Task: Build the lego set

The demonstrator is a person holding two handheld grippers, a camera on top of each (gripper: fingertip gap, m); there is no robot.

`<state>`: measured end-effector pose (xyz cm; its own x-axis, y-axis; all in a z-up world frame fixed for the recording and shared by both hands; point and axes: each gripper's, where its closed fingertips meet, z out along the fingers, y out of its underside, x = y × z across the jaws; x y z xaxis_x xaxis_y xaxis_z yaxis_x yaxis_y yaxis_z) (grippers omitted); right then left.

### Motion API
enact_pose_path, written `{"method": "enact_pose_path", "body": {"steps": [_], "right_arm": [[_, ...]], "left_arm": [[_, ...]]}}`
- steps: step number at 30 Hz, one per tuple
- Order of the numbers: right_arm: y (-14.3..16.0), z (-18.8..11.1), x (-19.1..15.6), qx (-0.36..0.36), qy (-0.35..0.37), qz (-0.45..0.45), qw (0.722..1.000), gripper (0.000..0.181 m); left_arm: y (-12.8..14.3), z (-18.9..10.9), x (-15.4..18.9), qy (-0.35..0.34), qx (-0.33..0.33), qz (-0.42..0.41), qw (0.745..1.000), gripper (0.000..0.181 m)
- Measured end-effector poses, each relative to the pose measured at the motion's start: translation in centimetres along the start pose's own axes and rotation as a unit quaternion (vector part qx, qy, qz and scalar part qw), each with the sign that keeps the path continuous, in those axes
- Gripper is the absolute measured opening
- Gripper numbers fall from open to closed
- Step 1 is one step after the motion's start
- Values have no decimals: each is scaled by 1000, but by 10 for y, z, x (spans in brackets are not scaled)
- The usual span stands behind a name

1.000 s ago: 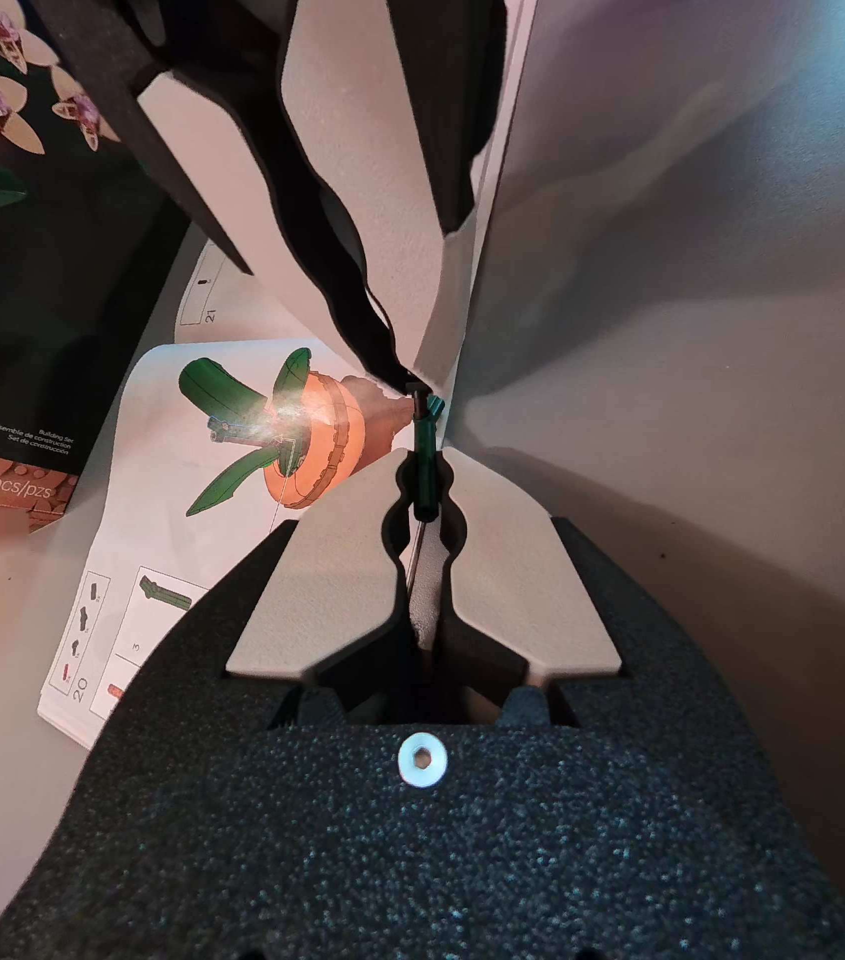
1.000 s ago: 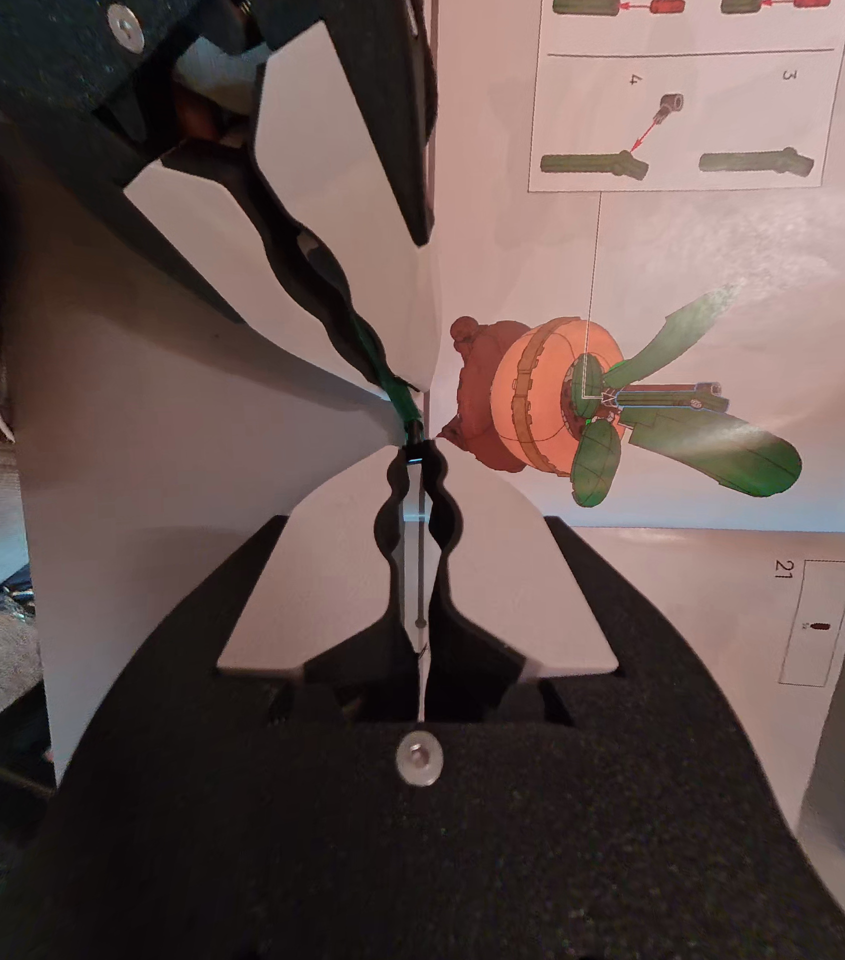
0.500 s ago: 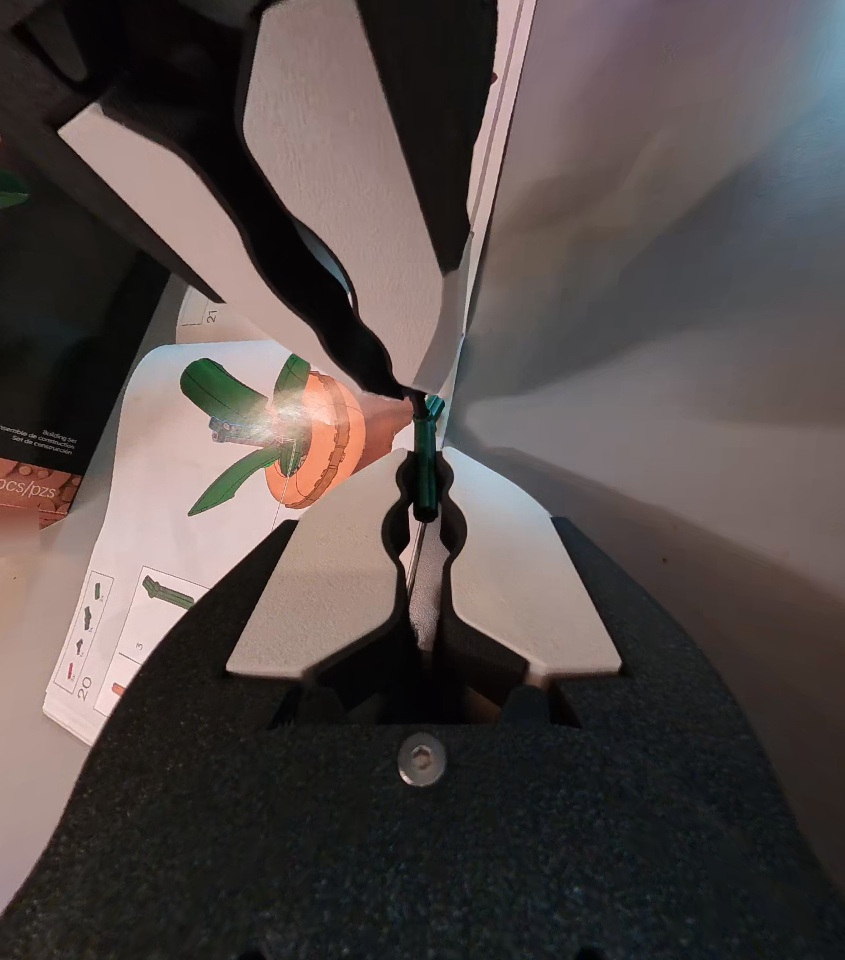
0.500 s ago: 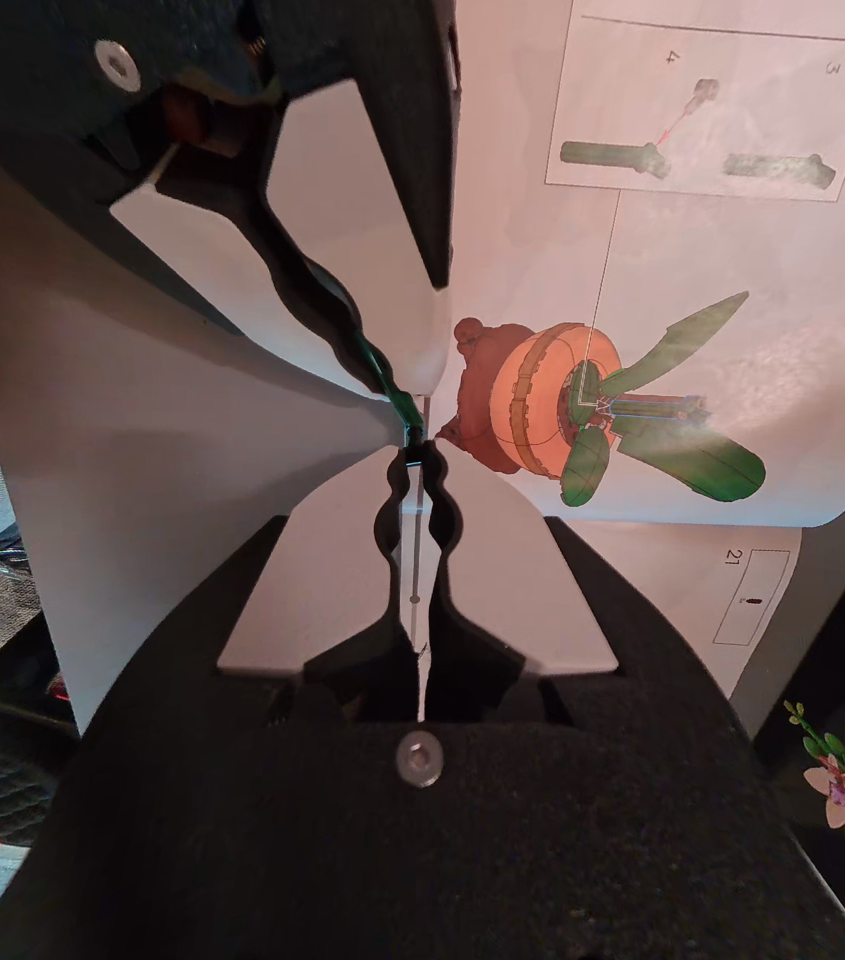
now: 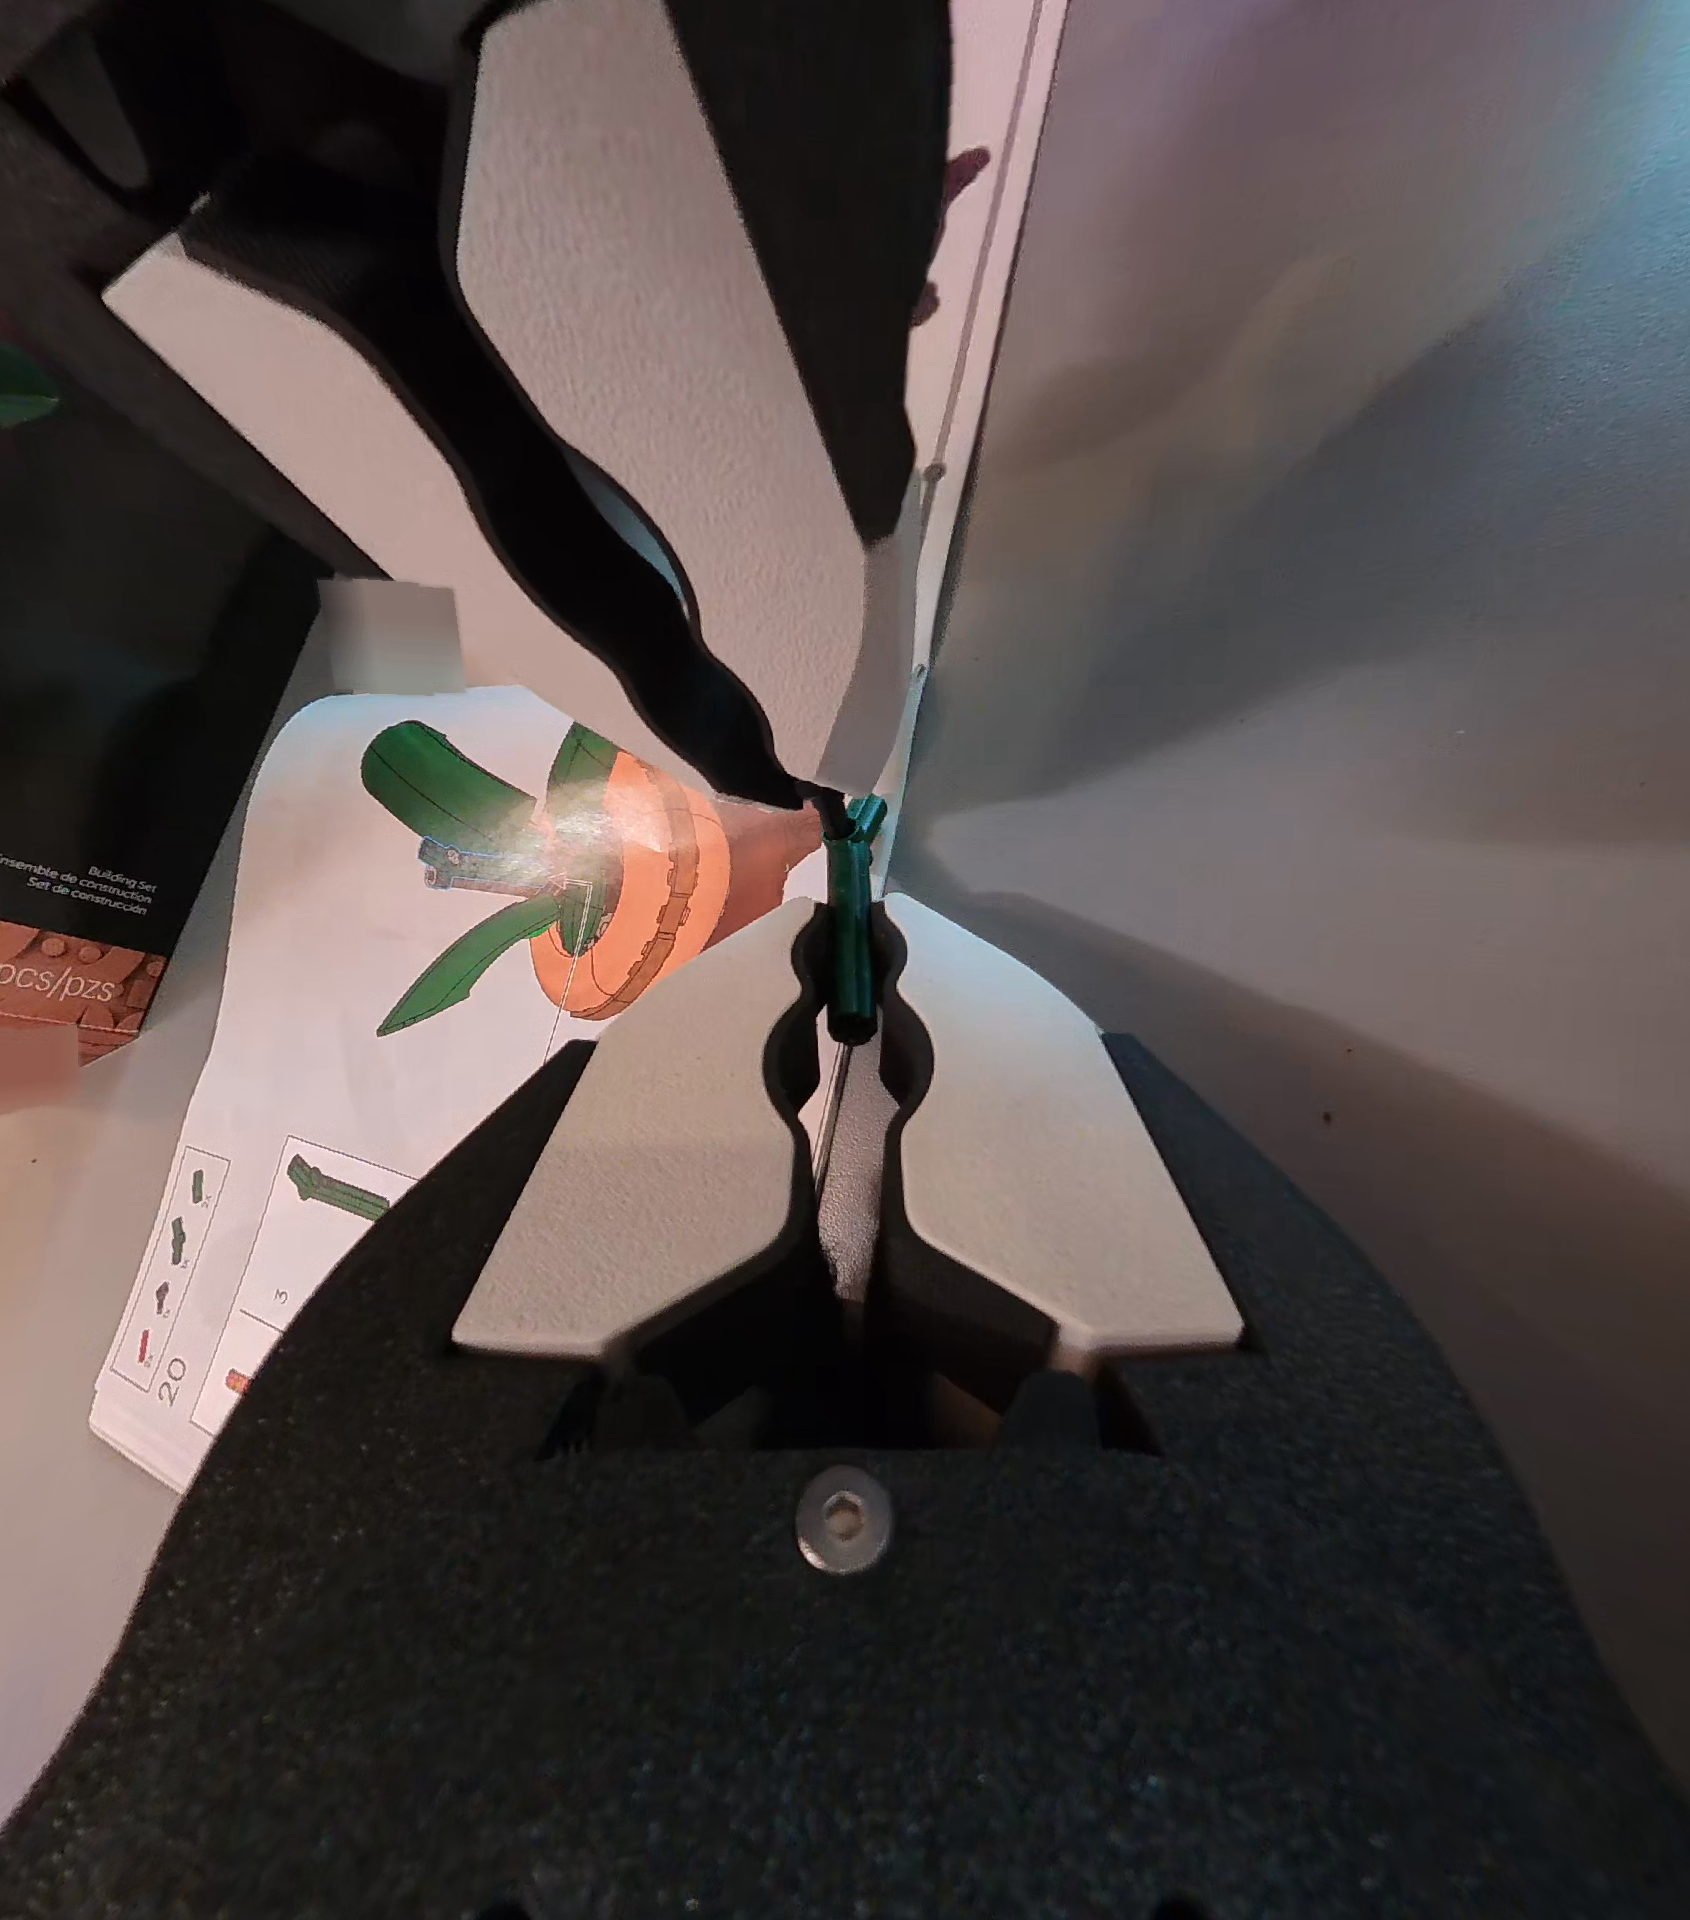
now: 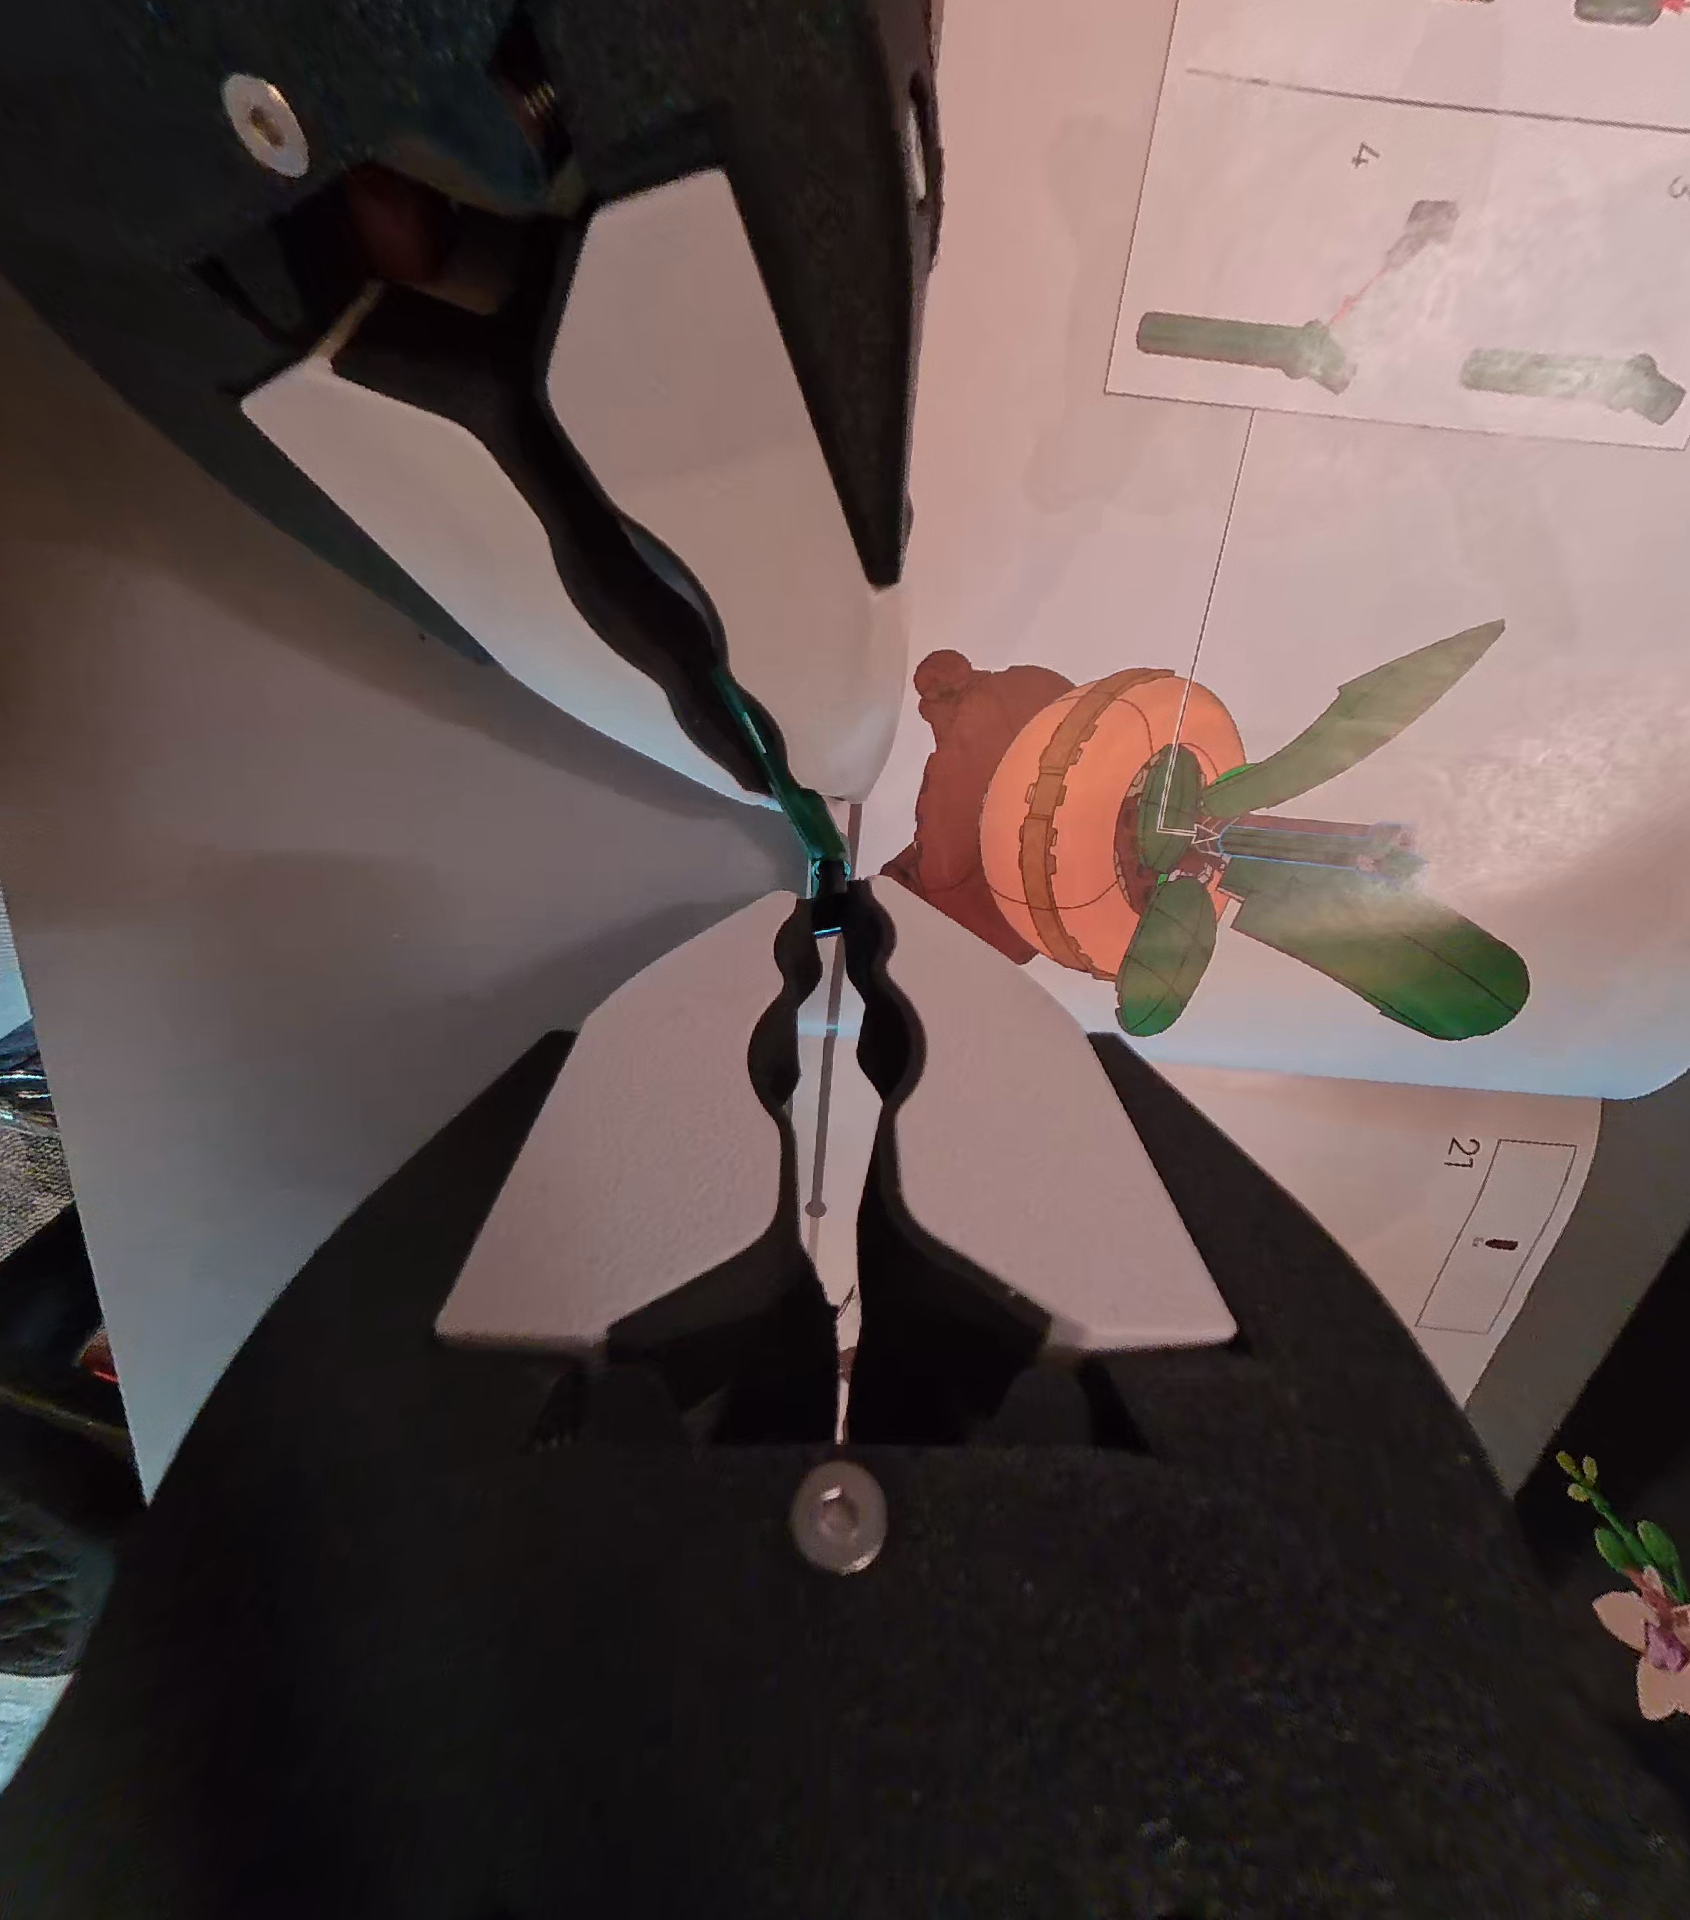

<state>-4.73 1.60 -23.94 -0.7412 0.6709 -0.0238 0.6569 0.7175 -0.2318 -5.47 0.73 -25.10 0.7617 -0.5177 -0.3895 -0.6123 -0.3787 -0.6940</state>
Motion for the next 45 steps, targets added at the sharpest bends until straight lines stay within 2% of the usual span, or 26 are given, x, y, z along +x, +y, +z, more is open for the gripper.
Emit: {"method": "enact_pose_path", "body": {"steps": [13, 17, 22, 24, 28, 32, 34, 36, 40, 41, 42, 44, 45], "right_arm": [[6, 5, 2, -16, -8, -8, 1000, 5], [5, 5, 2, 1, -8, 0, 1000, 5], [7, -4, 8, 6, 13, 10, 1000, 5], [12, -17, 16, 37, 33, 43, 998, 5], [18, -37, 18, 147, 67, 113, 980, 5], [13, -53, 13, 277, 110, 159, 941, 5], [13, -59, 13, 322, 132, 182, 919, 6], [15, -61, 13, 349, 142, 198, 905, 6], [12, -76, 12, 391, 183, 167, 886, 6], [8, -83, 11, 402, 192, 150, 882, 6], [5, -91, 9, 413, 200, 135, 878, 6], [-2, -105, 6, 429, 216, 104, 871, 6], [-6, -113, 4, 438, 228, 86, 865, 6]], "left_arm": [[0, 0, 0, 1, 0, -1, 1000, 5], [0, 0, 0, 3, 1, -2, 1000, 5], [0, 0, -1, 4, 1, -6, 1000, 6], [1, -1, -1, 3, 1, -6, 1000, 5], [1, -3, -5, -1, 8, -17, 1000, 5], [-18, -16, -21, -14, 92, -88, 992, 5], [-34, -27, -32, -8, 162, -161, 974, 5], [-46, -38, -40, 23, 224, -251, 942, 5], [-57, -49, -48, 80, 282, -350, 890, 5], [-62, -53, -47, 106, 302, -378, 869, 5], [-69, -59, -46, 141, 330, -412, 838, 5], [-83, -78, -50, 212, 401, -475, 754, 5], [-88, -87, -52, 236, 427, -493, 721, 5]]}}
